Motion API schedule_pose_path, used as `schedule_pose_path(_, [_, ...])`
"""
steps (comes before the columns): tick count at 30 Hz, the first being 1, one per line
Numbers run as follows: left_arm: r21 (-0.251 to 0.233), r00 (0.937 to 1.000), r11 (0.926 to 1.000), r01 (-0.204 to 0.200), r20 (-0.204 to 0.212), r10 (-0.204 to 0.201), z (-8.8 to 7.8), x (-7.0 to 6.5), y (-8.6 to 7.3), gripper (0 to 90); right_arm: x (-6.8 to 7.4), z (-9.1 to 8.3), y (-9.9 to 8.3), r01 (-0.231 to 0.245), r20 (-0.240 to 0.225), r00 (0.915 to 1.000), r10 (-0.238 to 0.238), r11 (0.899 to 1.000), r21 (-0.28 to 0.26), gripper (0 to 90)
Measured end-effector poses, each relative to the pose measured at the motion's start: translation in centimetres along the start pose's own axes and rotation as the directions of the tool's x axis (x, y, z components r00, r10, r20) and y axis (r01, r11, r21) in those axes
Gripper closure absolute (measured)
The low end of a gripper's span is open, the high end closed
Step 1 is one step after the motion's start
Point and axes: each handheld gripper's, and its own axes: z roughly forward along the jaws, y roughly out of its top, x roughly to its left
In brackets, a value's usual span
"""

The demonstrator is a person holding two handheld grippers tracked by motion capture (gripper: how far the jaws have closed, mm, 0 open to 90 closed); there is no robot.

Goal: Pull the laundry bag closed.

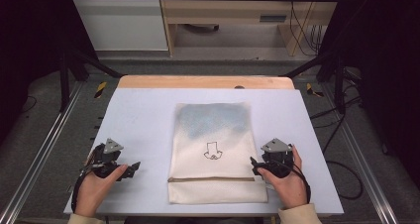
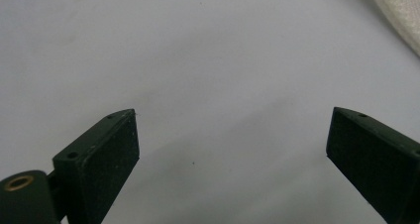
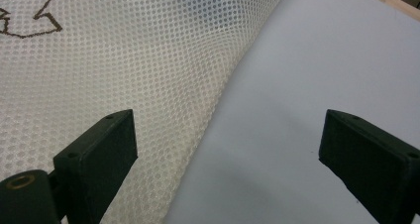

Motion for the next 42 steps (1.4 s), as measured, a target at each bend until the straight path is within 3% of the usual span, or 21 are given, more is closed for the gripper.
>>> schedule_pose_path(4, [0.034, 0.9997, 0.9991, 0.025, -0.003, -0.025, 0.2, 0.0, 0.0, 7.7, 0.3, 0.2, -0.2, 0.006, -0.020, 0.9998, -0.005, 0.999, 0.036, 10.7])
schedule_pose_path(10, [0.061, 0.9999, 0.9980, -0.014, 0.000, 0.014, 0.2, -0.6, -0.6, 10.3, 1.6, -0.2, 0.2, 0.040, -0.088, 0.9955, -0.034, 0.997, 0.062, 14.3])
schedule_pose_path(14, [0.055, 1.0000, 0.9985, 0.000, -0.003, 0.001, 0.0, -0.9, -0.9, 10.4, 3.4, -0.5, 1.3, 0.109, -0.158, 0.9829, -0.096, 0.991, 0.081, 14.6])
schedule_pose_path(16, [0.058, 0.9999, 0.9983, 0.009, -0.011, -0.008, 0.0, -0.8, -0.8, 10.2, 4.5, -0.6, 2.2, 0.157, -0.191, 0.9720, -0.137, 0.983, 0.091, 17.2])
schedule_pose_path(19, [0.063, 0.9996, 0.9980, 0.005, -0.026, -0.003, 0.1, -0.6, -0.9, 10.0, 6.4, -0.7, 3.7, 0.219, -0.249, 0.9501, -0.188, 0.970, 0.102, 21.3])
schedule_pose_path(21, [0.060, 0.9995, 0.9981, 0.007, -0.032, -0.005, 0.1, -0.4, -0.9, 9.5, 7.5, -0.7, 4.7, 0.269, -0.292, 0.9286, -0.229, 0.958, 0.103, 23.7])
schedule_pose_path(26, [0.046, 0.9991, 0.9989, 0.014, -0.040, -0.012, 0.1, -0.1, -0.8, 8.5, 9.9, -0.5, 7.1, 0.343, -0.370, 0.8880, -0.273, 0.929, 0.139, 27.4])
schedule_pose_path(29, [0.045, 0.9989, 0.9989, 0.014, -0.046, -0.012, 0.0, 0.0, -0.8, 8.4, 10.9, -0.1, 8.2, 0.402, -0.387, 0.8651, -0.319, 0.903, 0.153, 29.9])
schedule_pose_path(34, [0.044, 0.9988, 0.9988, 0.019, -0.045, -0.017, 0.1, 0.0, -0.8, 8.5, 12.5, 0.0, 10.1, 0.470, -0.422, 0.8265, -0.373, 0.870, 0.151, 33.6])
schedule_pose_path(37, [0.045, 0.9990, 0.9988, 0.018, -0.043, -0.016, 0.1, 0.0, -0.7, 8.5, 13.6, 0.1, 11.2, 0.517, -0.444, 0.7960, -0.412, 0.843, 0.146, 36.1])
schedule_pose_path(38, [0.047, 0.9989, 0.9987, 0.017, -0.044, -0.015, 0.1, 0.0, -0.7, 8.6, 14.0, 0.2, 11.5, 0.527, -0.449, 0.7902, -0.417, 0.837, 0.150, 38.2])
schedule_pose_path(40, [0.051, 0.9989, 0.9985, 0.017, -0.044, -0.015, 0.1, 0.0, -0.7, 8.8, 14.7, 0.4, 12.1, 0.560, -0.468, 0.7657, -0.441, 0.816, 0.147, 40.1])
schedule_pose_path(42, [0.055, 0.9990, 0.9983, 0.019, -0.043, -0.016, 0.1, 0.1, -0.7, 9.0, 15.2, 0.7, 12.6, 0.581, -0.480, 0.7499, -0.455, 0.800, 0.149, 42.9])
